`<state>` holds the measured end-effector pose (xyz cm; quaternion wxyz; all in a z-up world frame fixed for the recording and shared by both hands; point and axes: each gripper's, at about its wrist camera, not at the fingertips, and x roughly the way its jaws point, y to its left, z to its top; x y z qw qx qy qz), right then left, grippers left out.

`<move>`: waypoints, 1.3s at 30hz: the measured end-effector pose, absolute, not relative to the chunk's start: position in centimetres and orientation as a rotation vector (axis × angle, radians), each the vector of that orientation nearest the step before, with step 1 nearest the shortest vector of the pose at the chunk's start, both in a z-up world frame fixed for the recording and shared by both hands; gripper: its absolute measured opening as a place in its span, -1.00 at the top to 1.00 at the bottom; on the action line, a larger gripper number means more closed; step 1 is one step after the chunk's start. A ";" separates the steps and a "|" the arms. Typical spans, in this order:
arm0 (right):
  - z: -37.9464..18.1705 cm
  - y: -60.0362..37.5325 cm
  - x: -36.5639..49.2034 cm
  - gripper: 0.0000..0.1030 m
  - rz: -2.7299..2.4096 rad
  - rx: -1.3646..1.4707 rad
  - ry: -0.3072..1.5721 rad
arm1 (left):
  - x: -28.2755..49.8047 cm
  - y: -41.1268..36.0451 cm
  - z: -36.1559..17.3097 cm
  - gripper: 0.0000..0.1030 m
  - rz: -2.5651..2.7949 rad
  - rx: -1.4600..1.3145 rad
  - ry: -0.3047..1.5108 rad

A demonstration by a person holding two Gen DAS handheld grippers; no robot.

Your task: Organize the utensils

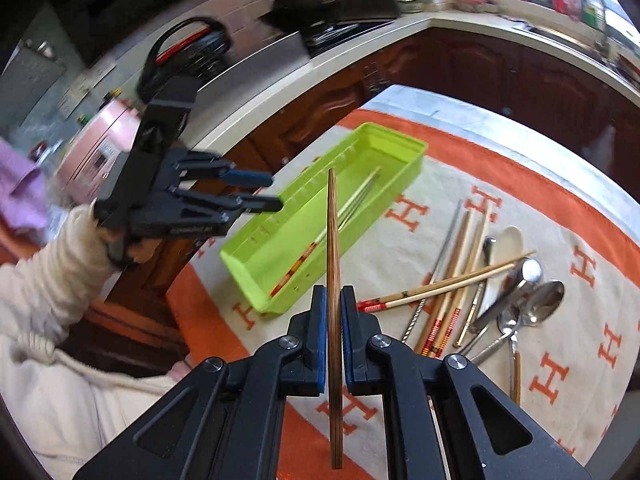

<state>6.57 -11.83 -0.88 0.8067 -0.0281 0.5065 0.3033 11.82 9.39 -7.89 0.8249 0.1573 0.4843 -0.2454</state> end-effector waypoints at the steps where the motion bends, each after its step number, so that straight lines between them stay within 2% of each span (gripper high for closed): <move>1: -1.0 -11.5 6.6 0.88 0.671 -0.077 1.091 | 11.7 9.4 -7.9 0.34 -0.530 0.353 1.025; 2: -1.2 -11.1 6.6 0.88 0.695 -0.091 1.106 | 11.5 9.2 -8.0 0.33 -0.541 0.376 1.019; 6: -2.5 -9.7 7.2 0.88 0.763 -0.150 1.157 | 9.9 8.1 -8.1 -0.10 -0.627 0.507 0.971; 13: -3.6 -7.8 8.6 0.88 0.861 -0.232 1.211 | 7.9 5.3 -9.4 -0.11 -0.735 0.752 0.906; 14: -3.6 -7.8 8.6 0.88 0.861 -0.232 1.211 | 7.7 5.1 -9.6 -0.08 -0.743 0.776 0.901; 16: -3.1 -7.3 8.6 0.88 0.901 -0.259 1.209 | 7.6 4.6 -10.1 0.13 -0.763 0.814 0.900; 21: -2.5 -7.0 8.7 0.88 0.944 -0.285 1.209 | 7.4 3.5 -10.6 0.29 -0.808 0.888 0.888; 23: -2.4 -6.7 8.8 0.88 0.955 -0.300 1.213 | 7.1 3.0 -10.5 0.47 -0.834 0.903 0.874; 24: -2.3 -6.6 8.9 0.88 0.960 -0.308 1.216 | 6.9 2.7 -10.5 0.74 -0.848 0.913 0.869; 29: -2.0 -6.2 9.5 0.86 0.958 -0.338 1.199 | 6.5 2.5 -11.0 0.80 -0.859 0.932 0.883; 31: -1.9 -6.3 9.7 0.76 0.942 -0.342 1.183 | 6.6 2.7 -10.8 0.84 -0.866 0.901 0.903; 32: -1.4 -6.7 10.3 0.60 0.902 -0.327 1.158 | 6.7 2.9 -10.6 0.85 -0.861 0.878 0.919; 33: -0.9 -7.2 10.8 0.30 0.884 -0.298 1.146 | 6.9 3.1 -10.5 0.92 -0.847 0.859 0.933; 34: -0.2 -7.9 11.3 0.14 0.870 -0.247 1.121 | 7.3 3.3 -10.5 0.91 -0.828 0.829 0.951; 35: -0.2 -7.9 11.3 -0.11 0.870 -0.247 1.121 | 7.7 3.6 -10.4 0.91 -0.812 0.795 0.971; 36: 0.6 -8.8 11.7 -0.23 0.853 -0.192 1.080 | 8.2 4.0 -10.3 0.91 -0.789 0.749 0.994; 38: 2.8 -11.3 12.3 -0.29 0.759 -0.098 0.955 | 9.2 4.8 -10.2 0.91 -0.739 0.655 1.043; 39: 2.8 -11.3 12.3 -0.30 0.759 -0.098 0.955 | 9.9 5.2 -10.2 0.92 -0.700 0.594 1.083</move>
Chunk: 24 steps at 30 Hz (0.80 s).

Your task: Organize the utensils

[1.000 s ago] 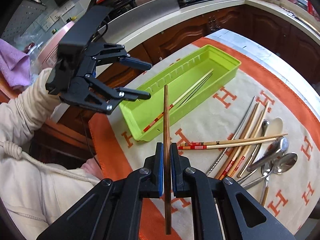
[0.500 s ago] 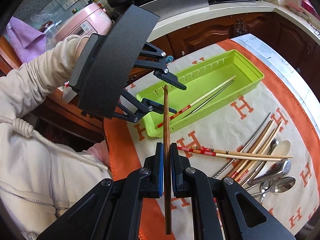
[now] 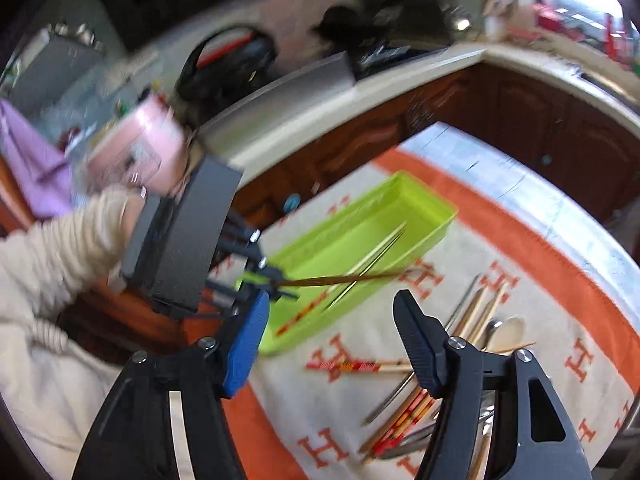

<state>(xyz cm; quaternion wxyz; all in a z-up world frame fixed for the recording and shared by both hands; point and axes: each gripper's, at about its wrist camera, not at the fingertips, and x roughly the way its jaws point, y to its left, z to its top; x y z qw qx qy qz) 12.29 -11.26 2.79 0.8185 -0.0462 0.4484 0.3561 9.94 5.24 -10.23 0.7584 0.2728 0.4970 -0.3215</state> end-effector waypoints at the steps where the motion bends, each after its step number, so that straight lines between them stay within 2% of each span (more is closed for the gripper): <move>1: 3.3 -12.3 12.4 -0.30 0.709 -0.062 0.925 | 10.6 5.7 -10.4 0.92 -0.661 0.563 1.123; 7: 1.8 -13.4 11.9 -0.30 0.607 0.002 0.927 | 14.5 7.9 -12.1 0.92 -0.489 0.215 1.354; 12: -1.3 -14.0 10.1 -0.30 0.568 0.067 0.960 | 16.3 9.1 -14.2 0.92 -0.325 -0.013 1.441; 17: -4.3 -14.6 7.9 -0.30 0.553 0.132 0.980 | 16.9 8.8 -16.7 0.87 -0.259 -0.050 1.491; 18: -4.8 -14.8 7.6 -0.30 0.544 0.138 0.985 | 16.8 8.6 -17.2 0.57 -0.233 -0.025 1.505; 19: -5.2 -15.1 7.3 -0.30 0.526 0.145 0.994 | 16.7 8.4 -17.5 0.03 -0.208 -0.004 1.518; 21: -5.7 -15.8 6.9 -0.30 0.494 0.167 1.010 | 16.5 8.4 -17.3 -0.43 -0.166 0.023 1.495; 24: -6.6 -16.9 6.5 -0.30 0.414 0.191 1.036 | 15.9 8.6 -16.3 -0.44 -0.145 0.008 1.442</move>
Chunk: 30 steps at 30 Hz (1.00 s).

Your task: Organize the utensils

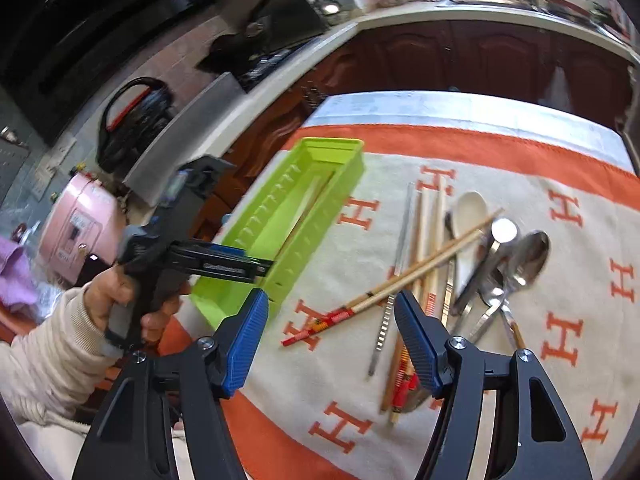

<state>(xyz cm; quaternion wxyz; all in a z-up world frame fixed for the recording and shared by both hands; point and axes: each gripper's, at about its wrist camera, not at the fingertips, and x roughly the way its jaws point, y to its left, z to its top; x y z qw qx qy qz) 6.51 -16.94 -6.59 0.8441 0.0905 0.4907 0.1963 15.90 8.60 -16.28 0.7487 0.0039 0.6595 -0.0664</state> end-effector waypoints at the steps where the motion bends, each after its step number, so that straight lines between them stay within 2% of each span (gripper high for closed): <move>1: -6.8 -17.3 6.6 -0.30 0.398 0.201 1.044 | 15.6 8.6 -15.9 -0.44 -0.133 0.010 1.426; 4: -8.0 -18.5 6.6 -0.22 0.321 0.233 1.084 | 14.4 8.2 -14.3 -0.44 -0.112 0.056 1.345; 6: -8.8 -19.7 7.0 -0.04 0.261 0.276 1.115 | 13.5 7.6 -12.9 -0.44 -0.124 0.090 1.271; 10: -9.2 -21.2 7.2 0.16 0.185 0.326 1.146 | 12.0 6.8 -9.9 -0.44 -0.203 0.090 1.130; 17: -9.5 -22.3 7.3 0.45 0.146 0.413 1.158 | 11.9 4.3 -6.1 -0.43 -0.358 0.025 1.082; 21: -9.3 -22.9 7.4 0.49 0.121 0.492 1.137 | 12.0 1.5 -5.4 -0.43 -0.455 0.079 1.071; 23: -9.4 -23.1 7.7 0.49 0.116 0.544 1.133 | 12.4 -0.2 -5.9 -0.30 -0.528 0.115 1.088; 25: -9.7 -23.2 8.3 0.50 0.105 0.588 1.131 | 13.0 -1.9 -7.0 0.15 -0.565 0.172 1.131; 28: -10.9 -23.6 9.0 0.51 0.089 0.662 1.136 | 14.7 -4.0 -9.8 0.47 -0.631 0.191 1.254; 30: -12.1 -24.0 9.7 0.51 0.087 0.717 1.143 | 15.8 -5.2 -11.9 0.61 -0.659 0.205 1.325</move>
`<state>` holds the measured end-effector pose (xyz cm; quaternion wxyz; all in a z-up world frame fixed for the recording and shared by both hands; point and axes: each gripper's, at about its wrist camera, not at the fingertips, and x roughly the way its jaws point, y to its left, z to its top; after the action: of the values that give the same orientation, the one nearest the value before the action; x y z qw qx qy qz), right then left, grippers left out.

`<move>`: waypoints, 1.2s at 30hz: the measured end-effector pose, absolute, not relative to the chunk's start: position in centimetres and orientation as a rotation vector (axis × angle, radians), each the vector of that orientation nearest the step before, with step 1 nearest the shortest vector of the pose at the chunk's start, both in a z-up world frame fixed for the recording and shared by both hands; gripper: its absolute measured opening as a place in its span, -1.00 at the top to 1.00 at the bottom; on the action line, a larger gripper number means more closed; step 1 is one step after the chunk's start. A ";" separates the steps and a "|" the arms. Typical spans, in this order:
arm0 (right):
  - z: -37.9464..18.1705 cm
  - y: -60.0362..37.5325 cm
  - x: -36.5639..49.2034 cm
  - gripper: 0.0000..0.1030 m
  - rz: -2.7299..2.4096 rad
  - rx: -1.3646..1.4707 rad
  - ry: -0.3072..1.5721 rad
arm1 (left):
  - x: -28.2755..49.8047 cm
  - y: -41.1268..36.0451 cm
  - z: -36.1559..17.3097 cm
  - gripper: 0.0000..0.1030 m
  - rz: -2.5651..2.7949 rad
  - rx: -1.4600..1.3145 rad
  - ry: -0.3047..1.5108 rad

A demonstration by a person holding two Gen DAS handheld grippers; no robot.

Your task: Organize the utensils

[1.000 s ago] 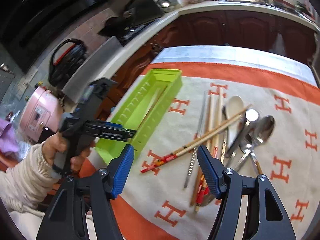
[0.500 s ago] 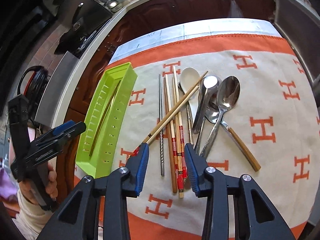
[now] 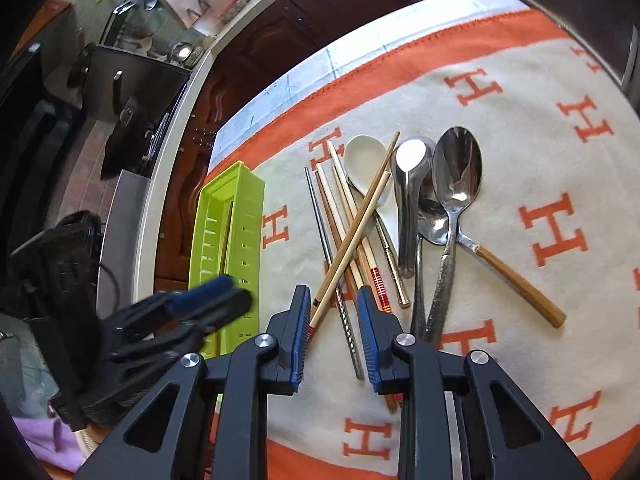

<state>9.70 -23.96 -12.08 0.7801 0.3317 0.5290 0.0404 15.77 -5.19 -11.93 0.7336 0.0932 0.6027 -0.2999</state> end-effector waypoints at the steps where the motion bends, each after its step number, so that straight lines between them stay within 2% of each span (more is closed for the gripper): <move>1: -12.1 -24.0 9.7 0.51 0.087 0.717 1.143 | 16.1 -5.6 -12.8 0.67 -0.663 0.216 1.351; 7: -14.3 -24.8 10.6 0.51 0.079 0.764 1.158 | 17.3 -7.5 -16.3 0.76 -0.684 0.283 1.440; 21: -16.0 -24.8 11.0 0.51 0.111 0.783 1.167 | 17.9 -10.2 -17.4 0.77 -0.708 0.409 1.443; 31: -16.2 -24.7 11.9 0.51 0.102 0.820 1.170 | 18.1 -7.7 -16.7 0.92 -0.626 0.239 1.476; 36: -16.6 -24.4 13.1 0.51 0.076 0.832 1.186 | 17.4 -5.8 -16.2 0.93 -0.577 0.133 1.472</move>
<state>13.12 -24.37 -16.57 0.7484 0.3804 0.5422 0.0349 17.45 -5.83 -16.23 0.7016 0.0595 0.6611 -0.2592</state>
